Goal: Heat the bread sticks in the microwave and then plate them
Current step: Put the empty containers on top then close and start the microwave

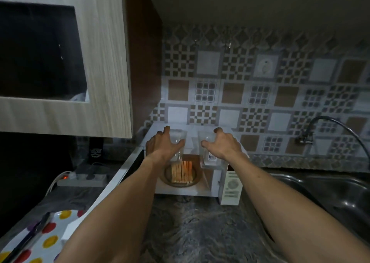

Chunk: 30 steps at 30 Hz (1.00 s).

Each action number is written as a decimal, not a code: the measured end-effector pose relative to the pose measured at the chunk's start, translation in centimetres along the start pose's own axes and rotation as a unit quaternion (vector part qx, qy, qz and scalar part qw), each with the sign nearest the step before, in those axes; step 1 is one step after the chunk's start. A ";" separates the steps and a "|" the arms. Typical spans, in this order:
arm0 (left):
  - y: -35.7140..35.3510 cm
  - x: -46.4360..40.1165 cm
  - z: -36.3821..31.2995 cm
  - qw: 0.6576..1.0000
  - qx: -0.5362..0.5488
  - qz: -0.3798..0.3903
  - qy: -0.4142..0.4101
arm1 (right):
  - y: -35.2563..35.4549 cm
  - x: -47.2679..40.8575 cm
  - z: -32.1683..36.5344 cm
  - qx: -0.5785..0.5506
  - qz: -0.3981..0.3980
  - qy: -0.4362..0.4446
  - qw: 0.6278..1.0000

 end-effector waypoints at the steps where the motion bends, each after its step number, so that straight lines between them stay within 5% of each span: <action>1: 0.1 -0.5 -0.1 1.000 0.001 -0.001 0.000 | 0.0 -0.5 0.1 0.000 0.003 -0.001 1.000; 30: -6.8 -16.1 0.1 0.992 -0.112 0.032 -0.037 | -7.8 -19.3 0.8 0.064 0.070 -0.034 0.995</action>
Point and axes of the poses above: each hand's wrist, its own x-axis away from the middle knuckle, its own y-axis out of the back of the hand, z = x × y, the point moved 10 cm from there along -x, towards the middle knuckle, and after that the axes turned 1 degree about y, right-handed, at the moved point
